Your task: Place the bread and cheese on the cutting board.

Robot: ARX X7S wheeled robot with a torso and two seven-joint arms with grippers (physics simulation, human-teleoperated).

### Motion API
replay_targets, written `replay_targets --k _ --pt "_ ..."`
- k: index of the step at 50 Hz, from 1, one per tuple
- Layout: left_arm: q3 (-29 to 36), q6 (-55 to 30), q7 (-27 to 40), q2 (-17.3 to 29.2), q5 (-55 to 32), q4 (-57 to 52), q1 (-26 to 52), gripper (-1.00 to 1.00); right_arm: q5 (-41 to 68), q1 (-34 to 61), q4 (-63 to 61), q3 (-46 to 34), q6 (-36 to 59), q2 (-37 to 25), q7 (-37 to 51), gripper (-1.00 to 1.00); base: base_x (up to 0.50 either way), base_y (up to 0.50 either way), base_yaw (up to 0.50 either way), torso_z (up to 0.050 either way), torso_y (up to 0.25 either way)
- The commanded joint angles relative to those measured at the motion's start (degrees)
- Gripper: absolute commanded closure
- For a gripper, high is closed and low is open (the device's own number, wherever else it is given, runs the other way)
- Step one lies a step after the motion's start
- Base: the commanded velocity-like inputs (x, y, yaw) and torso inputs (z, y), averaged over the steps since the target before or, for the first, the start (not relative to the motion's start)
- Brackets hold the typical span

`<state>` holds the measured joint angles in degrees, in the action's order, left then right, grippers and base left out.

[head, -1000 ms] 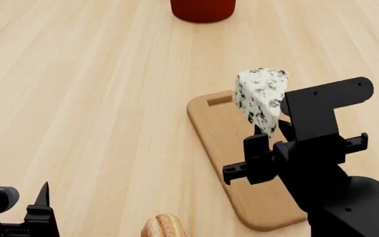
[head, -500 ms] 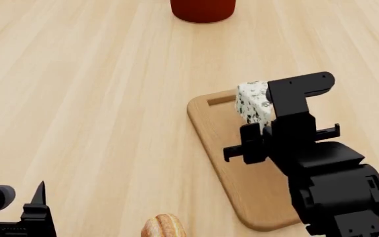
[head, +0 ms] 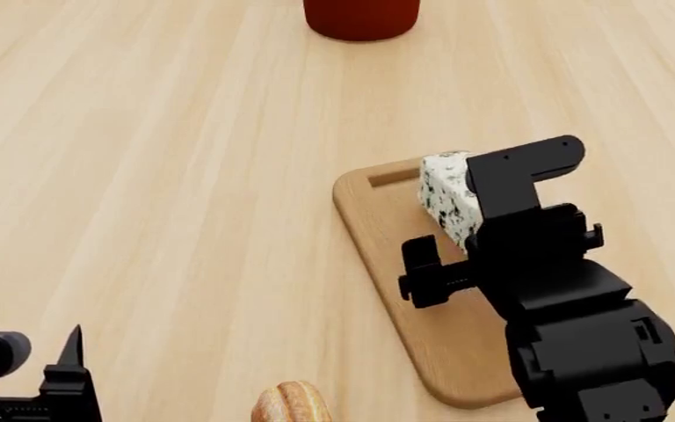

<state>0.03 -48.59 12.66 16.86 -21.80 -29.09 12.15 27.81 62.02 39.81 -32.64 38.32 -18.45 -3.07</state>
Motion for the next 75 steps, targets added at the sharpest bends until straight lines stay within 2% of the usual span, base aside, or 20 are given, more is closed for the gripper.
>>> replay_targets --k 1,6,14,21,23,24,25,26,29,34,37,38,42,43,45,49,60,68,70,75 --pt "-0.49 0.92 -1.16 -0.28 -1.09 -1.54 -0.72 -1.00 2.50 -1.72 -6.55 0.67 3.72 -0.77 0.71 -1.00 0.00 0.00 0.00 0.000 0.000" --pt "-0.27 1.19 -1.14 -0.24 -1.08 -1.19 -0.62 -1.00 3.83 -2.25 -11.78 2.10 5.88 -2.29 2.70 -1.00 0.00 0.00 0.00 0.000 0.000" --pt "-0.01 1.28 -0.89 -0.24 -1.19 -1.15 -0.70 -1.00 10.92 -7.33 -32.26 7.60 16.49 -8.05 10.12 -1.00 0.00 0.00 0.00 0.000 0.000" --pt "0.28 1.72 -0.80 -0.04 -1.03 -1.21 -0.84 -1.00 26.77 -9.01 -55.64 17.29 37.78 -12.57 21.03 -1.00 0.00 0.00 0.00 0.000 0.000" --pt "0.21 1.71 -0.73 -0.06 -1.13 -1.17 -0.81 -1.00 31.42 -7.69 -58.26 20.96 43.26 -11.57 24.64 -1.00 0.00 0.00 0.00 0.000 0.000" --pt "0.19 1.57 -0.64 -0.02 -1.19 -1.34 -0.78 -1.00 37.12 -6.73 -58.54 26.46 48.92 -9.24 29.31 -1.00 0.00 0.00 0.00 0.000 0.000" --pt "0.06 1.57 -0.62 -0.05 -1.30 -1.37 -0.77 -1.00 42.68 -4.79 -58.73 28.20 51.44 -8.75 34.22 -1.00 0.00 0.00 0.00 0.000 0.000" --pt "0.06 1.84 -0.71 -0.01 -1.26 -1.10 -0.73 -1.00 51.27 -1.97 -56.59 27.33 51.56 -9.82 42.70 -1.00 0.00 0.00 0.00 0.000 0.000" --pt "-0.25 1.84 -0.74 0.00 -1.54 -1.03 -0.64 -1.00 72.96 5.16 -49.46 22.96 50.56 -11.18 56.82 -1.00 0.00 0.00 0.00 0.000 0.000" --pt "-0.17 2.31 -0.87 0.31 -1.49 -0.97 -0.69 -1.00 74.76 12.90 -43.46 16.47 50.38 -11.48 54.11 -1.00 0.00 0.00 0.00 0.000 0.000" --pt "-0.37 2.85 -0.93 0.47 -1.37 -0.38 -0.40 -1.00 84.61 16.35 -37.00 9.66 49.20 -11.91 57.80 -1.00 0.00 0.00 0.00 0.000 0.000" --pt "-0.40 2.97 -0.90 0.43 -1.34 -0.06 -0.43 -1.00 92.22 16.60 -34.04 6.35 45.82 -12.47 61.82 -1.00 0.00 0.00 0.00 0.000 0.000" --pt "-0.63 2.27 -0.50 0.51 -1.67 -0.66 -0.26 -1.00 102.40 20.23 -31.44 -0.56 42.78 -12.70 67.02 -1.00 0.00 0.00 0.00 0.000 0.000" --pt "-0.84 1.84 -0.33 0.53 -1.91 -1.04 -0.17 -1.00 108.16 22.88 -30.65 -5.77 42.19 -13.14 70.08 -1.00 0.00 0.00 0.00 0.000 0.000" --pt "-0.98 1.61 -0.24 0.66 -2.10 -1.58 -0.33 -1.00 110.43 25.47 -30.36 -10.99 44.14 -13.71 72.46 -1.00 0.00 0.00 0.00 0.000 0.000" --pt "-1.92 0.51 0.03 0.77 -3.08 -2.40 0.24 -1.00 117.97 24.19 -32.78 -13.69 36.09 -14.25 75.33 -1.00 0.00 0.00 0.00 0.000 0.000" --pt "-3.11 -0.90 0.48 0.86 -4.74 -4.00 0.14 -1.00 125.03 23.51 -34.88 -18.43 28.38 -11.14 77.75 -1.00 0.00 0.00 0.00 0.000 0.000" --pt "-2.30 0.62 0.15 0.71 -4.32 -3.08 -0.33 -1.00 122.27 21.17 -36.93 -18.70 26.98 -11.30 77.83 -1.00 0.00 0.00 0.00 0.000 0.000" --pt "-2.01 1.18 -0.01 0.73 -4.09 -2.68 -0.46 -1.00 115.91 21.00 -36.38 -17.31 30.27 -11.03 75.89 -1.00 0.00 0.00 0.00 0.000 0.000" --pt "-2.09 1.19 0.14 0.87 -4.28 -3.09 -0.47 -1.00 113.00 16.17 -39.68 -16.60 28.48 -12.33 75.43 -1.00 0.00 0.00 0.00 0.000 0.000"
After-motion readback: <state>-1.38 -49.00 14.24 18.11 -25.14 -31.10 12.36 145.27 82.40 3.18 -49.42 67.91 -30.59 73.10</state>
